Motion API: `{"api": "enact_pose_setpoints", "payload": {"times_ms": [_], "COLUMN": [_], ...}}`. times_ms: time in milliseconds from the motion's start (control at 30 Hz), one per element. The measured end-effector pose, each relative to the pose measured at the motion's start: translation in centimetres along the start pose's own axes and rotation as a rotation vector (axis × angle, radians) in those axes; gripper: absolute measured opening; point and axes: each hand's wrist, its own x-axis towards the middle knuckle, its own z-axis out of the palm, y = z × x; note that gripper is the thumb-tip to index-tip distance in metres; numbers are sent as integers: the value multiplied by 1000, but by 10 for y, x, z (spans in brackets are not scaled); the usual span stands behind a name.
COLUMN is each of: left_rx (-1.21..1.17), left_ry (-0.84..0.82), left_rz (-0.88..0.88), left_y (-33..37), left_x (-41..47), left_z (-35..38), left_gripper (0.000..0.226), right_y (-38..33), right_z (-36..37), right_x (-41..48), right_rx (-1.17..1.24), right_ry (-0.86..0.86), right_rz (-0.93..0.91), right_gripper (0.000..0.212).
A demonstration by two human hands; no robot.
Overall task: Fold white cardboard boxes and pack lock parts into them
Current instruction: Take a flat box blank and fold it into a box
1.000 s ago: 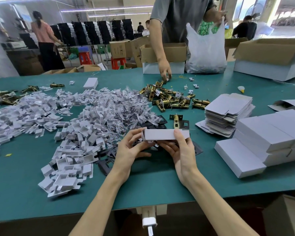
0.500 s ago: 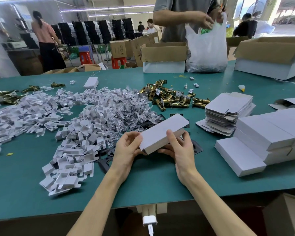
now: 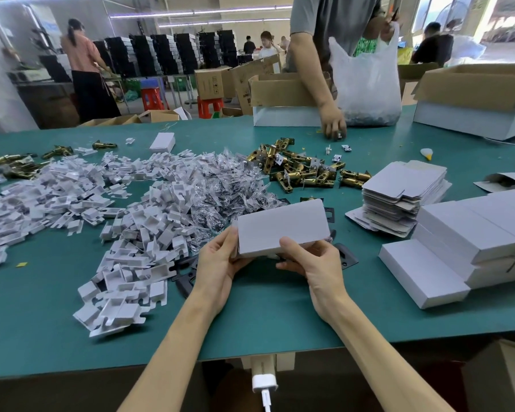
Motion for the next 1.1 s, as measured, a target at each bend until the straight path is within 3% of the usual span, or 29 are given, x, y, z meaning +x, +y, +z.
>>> {"api": "enact_pose_setpoints", "payload": {"times_ms": [300, 633, 867, 1100], "left_rx": [72, 20, 152, 134], "left_ry": [32, 37, 80, 87], "left_rz": [20, 34, 82, 83], "left_y": [1, 0, -5, -3], "left_x": [2, 1, 4, 3], "left_z": [2, -1, 0, -1], "left_gripper": [33, 31, 24, 28], "right_y": [1, 3, 0, -1], "right_z": [4, 3, 4, 4], "right_x": [-5, -7, -9, -11], "right_rx": [-156, -216, -240, -267], "right_ry": [-104, -116, -137, -201], "right_rz": [-62, -7, -32, -34], "right_gripper": [28, 31, 30, 30]}}
